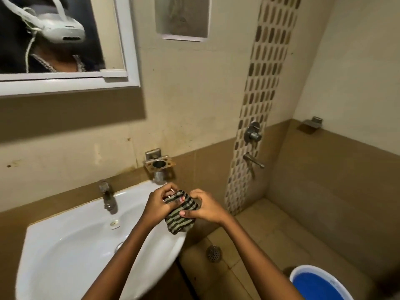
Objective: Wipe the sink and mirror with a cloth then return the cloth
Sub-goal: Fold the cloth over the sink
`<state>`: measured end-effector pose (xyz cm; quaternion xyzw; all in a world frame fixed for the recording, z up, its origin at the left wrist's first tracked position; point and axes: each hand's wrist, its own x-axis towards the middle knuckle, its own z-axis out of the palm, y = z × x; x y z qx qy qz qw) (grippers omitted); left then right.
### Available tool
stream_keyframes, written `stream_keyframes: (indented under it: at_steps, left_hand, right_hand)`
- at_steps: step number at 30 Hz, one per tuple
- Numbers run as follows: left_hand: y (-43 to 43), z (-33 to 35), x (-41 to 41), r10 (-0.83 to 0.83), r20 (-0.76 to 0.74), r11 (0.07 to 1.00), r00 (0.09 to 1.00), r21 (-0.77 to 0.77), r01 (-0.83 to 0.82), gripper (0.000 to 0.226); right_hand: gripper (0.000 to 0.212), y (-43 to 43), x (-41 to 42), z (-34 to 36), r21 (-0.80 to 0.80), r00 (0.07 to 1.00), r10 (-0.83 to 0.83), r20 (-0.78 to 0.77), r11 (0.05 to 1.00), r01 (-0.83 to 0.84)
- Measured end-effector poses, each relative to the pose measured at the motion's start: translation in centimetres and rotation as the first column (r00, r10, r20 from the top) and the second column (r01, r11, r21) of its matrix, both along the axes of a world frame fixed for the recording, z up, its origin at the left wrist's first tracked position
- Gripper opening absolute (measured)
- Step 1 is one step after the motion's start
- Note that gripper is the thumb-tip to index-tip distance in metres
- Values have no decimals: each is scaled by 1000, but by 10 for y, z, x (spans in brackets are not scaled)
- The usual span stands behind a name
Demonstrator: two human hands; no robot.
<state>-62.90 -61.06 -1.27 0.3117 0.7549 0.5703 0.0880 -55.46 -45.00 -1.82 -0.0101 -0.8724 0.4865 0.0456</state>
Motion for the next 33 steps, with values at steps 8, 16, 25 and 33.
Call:
stream_keyframes:
  at_steps: [8, 16, 25, 33]
  left_hand:
    - [133, -4, 51, -106, 19, 994, 994, -12, 106, 16]
    - [326, -13, 190, -683, 522, 670, 511, 168, 723, 70]
    - [485, -13, 368, -824, 503, 348, 261, 85, 934, 30]
    - [565, -3, 516, -957, 283, 76, 60, 47, 996, 22]
  right_hand:
    - [26, 107, 86, 4, -342, 965, -238, 106, 903, 260]
    - [30, 240, 271, 30, -226, 872, -458, 175, 843, 488]
    - [19, 319, 523, 76, 153, 388, -918, 85, 397, 905]
    - [33, 350, 670, 119, 160, -29, -997, -78, -41, 986]
